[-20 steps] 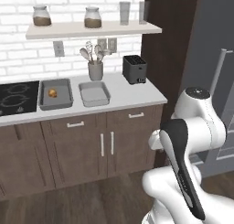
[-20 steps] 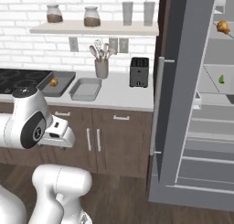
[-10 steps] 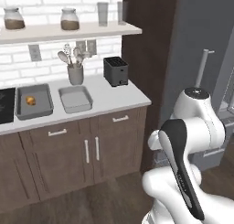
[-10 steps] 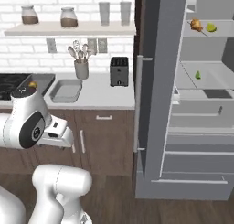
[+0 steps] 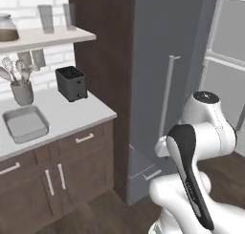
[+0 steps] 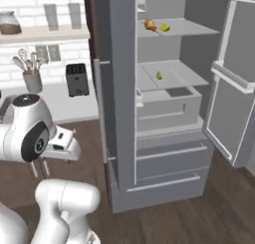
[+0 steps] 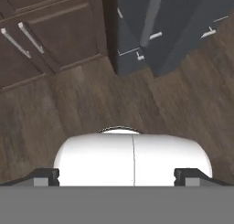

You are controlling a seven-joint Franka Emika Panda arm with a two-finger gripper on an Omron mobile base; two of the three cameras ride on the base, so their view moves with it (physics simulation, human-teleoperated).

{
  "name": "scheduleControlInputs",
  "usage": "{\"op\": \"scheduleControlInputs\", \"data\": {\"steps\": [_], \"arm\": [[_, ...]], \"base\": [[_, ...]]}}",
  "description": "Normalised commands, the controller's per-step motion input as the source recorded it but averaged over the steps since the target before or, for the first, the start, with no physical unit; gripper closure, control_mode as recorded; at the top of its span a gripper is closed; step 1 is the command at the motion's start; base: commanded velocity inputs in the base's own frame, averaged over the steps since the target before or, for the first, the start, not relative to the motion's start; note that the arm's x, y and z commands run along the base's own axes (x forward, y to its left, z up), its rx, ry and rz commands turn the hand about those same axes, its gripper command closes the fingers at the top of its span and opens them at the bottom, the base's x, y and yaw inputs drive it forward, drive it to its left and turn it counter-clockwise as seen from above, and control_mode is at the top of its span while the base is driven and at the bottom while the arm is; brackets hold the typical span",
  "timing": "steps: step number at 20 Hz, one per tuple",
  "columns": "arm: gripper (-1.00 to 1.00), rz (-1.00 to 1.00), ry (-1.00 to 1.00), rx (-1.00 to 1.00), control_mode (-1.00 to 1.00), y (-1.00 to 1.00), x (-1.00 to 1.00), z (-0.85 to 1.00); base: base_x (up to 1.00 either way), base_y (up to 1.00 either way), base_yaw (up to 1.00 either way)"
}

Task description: Place one lemon wedge and one chicken drumstick in each tupperware on the nearby counter, to pack two identical lunches.

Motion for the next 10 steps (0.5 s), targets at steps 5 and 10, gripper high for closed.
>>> {"op": "scheduleControlInputs", "data": {"steps": [5,10], "arm": [[-1.0,0.0,0.0,0.0,1.0,0.0,0.0,0.0],[-1.0,0.0,0.0,0.0,1.0,0.0,0.0,0.0]], "base": [[0.33,-0.79,-0.44],[0.49,-0.81,-0.51]]}}
